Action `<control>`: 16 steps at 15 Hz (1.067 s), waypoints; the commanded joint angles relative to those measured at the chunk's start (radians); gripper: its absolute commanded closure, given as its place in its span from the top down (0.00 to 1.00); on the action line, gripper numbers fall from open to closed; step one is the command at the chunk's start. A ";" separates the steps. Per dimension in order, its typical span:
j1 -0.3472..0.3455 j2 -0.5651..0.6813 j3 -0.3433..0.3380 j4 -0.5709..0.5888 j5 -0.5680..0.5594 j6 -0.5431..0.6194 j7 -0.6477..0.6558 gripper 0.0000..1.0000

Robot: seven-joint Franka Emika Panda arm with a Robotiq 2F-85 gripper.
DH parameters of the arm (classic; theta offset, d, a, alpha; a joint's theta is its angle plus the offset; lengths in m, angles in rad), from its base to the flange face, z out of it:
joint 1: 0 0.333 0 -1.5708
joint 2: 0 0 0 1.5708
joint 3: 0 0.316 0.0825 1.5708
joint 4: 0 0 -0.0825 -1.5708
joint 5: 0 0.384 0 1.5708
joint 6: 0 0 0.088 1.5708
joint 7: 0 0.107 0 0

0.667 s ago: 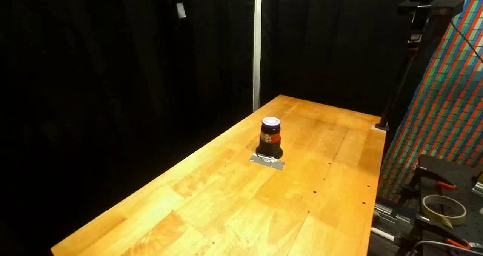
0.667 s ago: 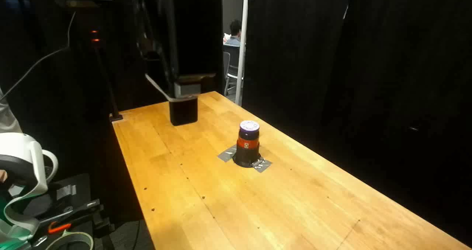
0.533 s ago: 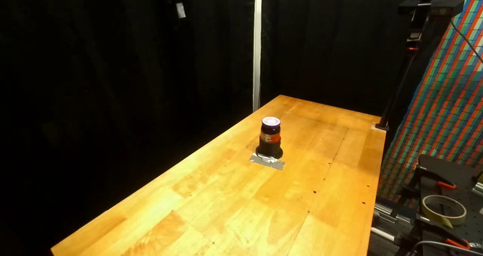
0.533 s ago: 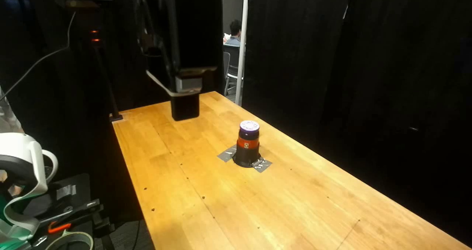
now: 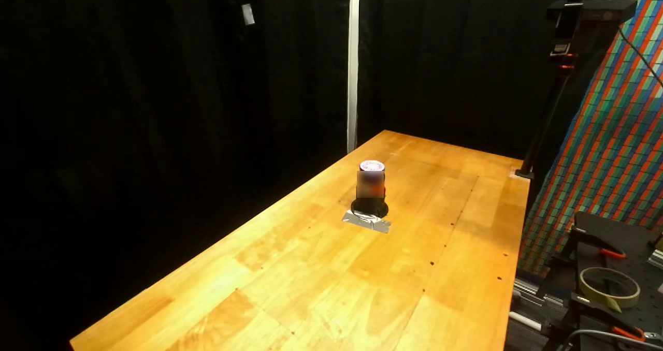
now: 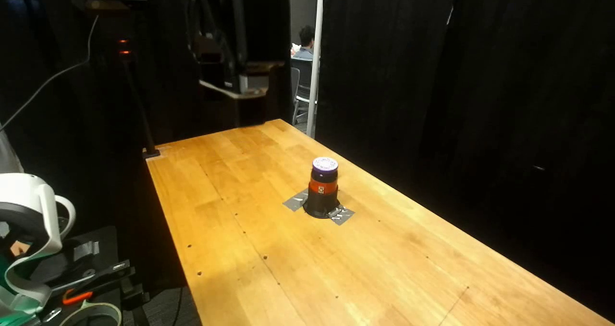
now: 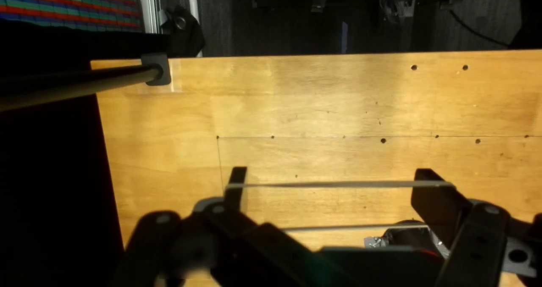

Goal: Put the rubber band around the jar

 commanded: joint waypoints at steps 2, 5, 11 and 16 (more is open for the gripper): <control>0.079 0.177 0.177 0.164 -0.045 -0.056 0.172 1.00; 0.133 0.332 0.255 0.275 -0.031 -0.028 0.243 1.00; 0.195 0.624 0.263 0.458 0.018 0.192 0.270 1.00; 0.193 0.807 0.227 0.554 0.004 0.337 0.243 1.00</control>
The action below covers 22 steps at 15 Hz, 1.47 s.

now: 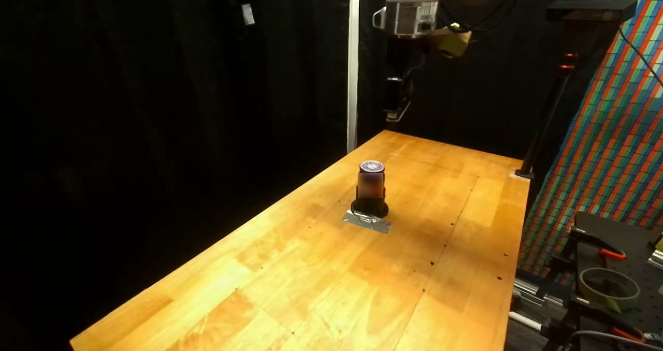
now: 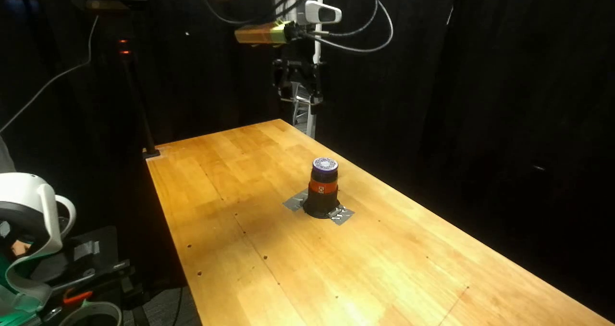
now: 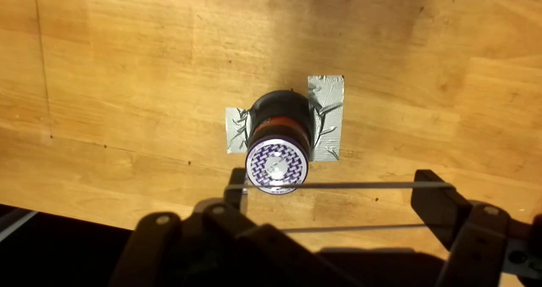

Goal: Put the rubber band around the jar

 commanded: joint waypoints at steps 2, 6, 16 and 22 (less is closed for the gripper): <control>0.006 0.155 -0.042 0.115 0.031 0.071 -0.038 1.00; 0.004 0.233 -0.056 0.133 0.067 0.168 -0.044 1.00; -0.011 0.359 -0.082 0.155 0.112 0.298 -0.054 1.00; -0.008 0.400 -0.089 0.146 0.110 0.394 -0.045 1.00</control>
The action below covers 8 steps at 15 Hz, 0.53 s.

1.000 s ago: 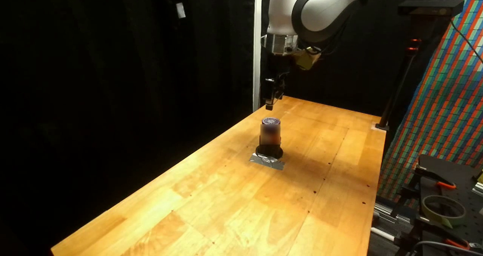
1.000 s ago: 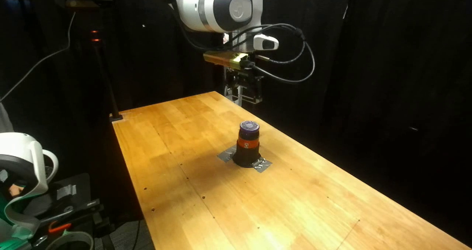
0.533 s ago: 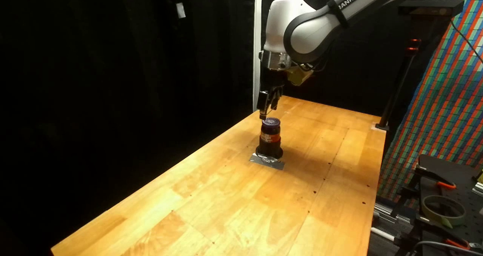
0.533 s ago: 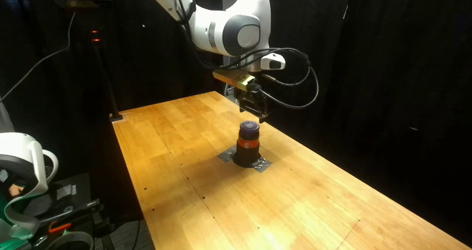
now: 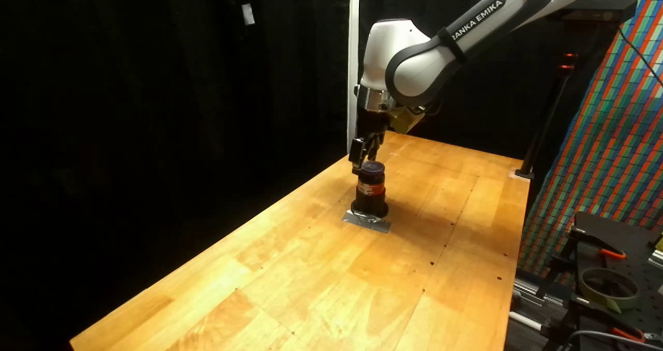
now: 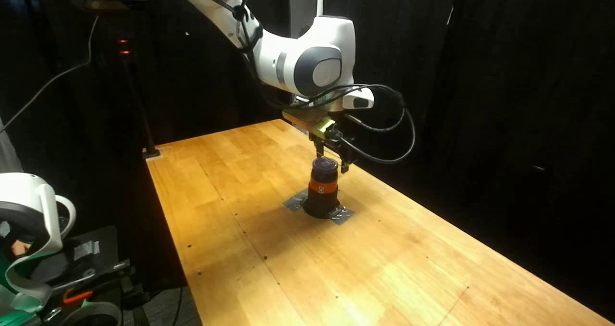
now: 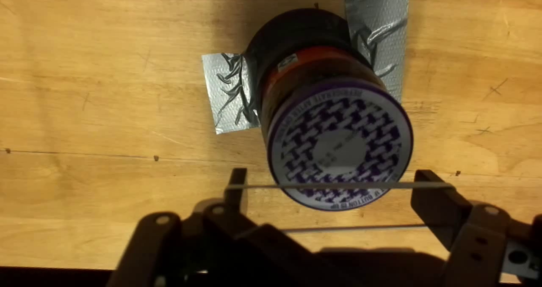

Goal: Put the rubber band around the jar

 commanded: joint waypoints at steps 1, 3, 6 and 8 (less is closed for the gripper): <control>0.002 0.032 -0.009 0.025 0.024 0.043 -0.018 1.00; 0.002 0.042 -0.015 0.023 0.023 0.054 -0.015 1.00; -0.005 0.050 -0.018 0.019 0.035 0.063 -0.011 1.00; -0.008 0.053 -0.020 0.018 0.039 0.059 -0.012 1.00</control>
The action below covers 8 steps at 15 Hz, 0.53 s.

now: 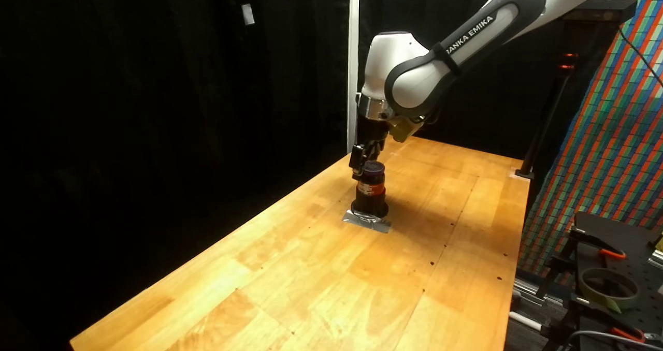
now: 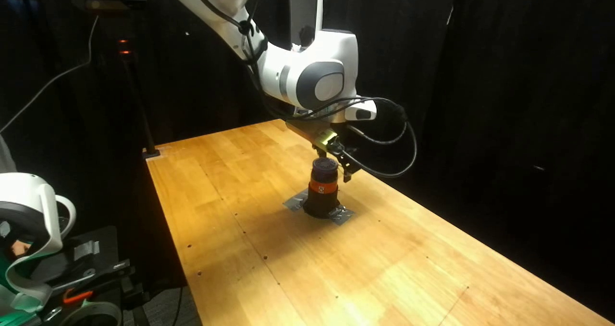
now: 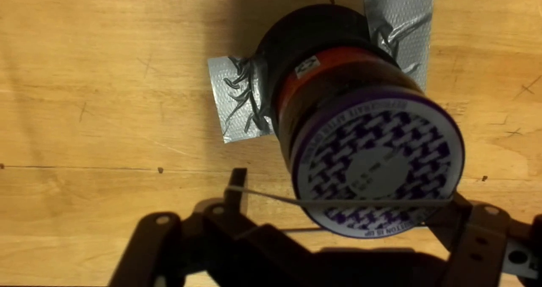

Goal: Put the rubber band around the jar

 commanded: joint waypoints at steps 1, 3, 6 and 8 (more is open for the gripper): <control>-0.011 0.012 0.001 0.016 0.039 -0.008 -0.023 1.00; -0.022 -0.012 0.015 0.007 0.068 -0.087 -0.037 1.00; -0.038 -0.040 0.028 -0.011 0.115 -0.182 -0.059 1.00; -0.045 -0.052 0.029 -0.022 0.138 -0.222 -0.072 1.00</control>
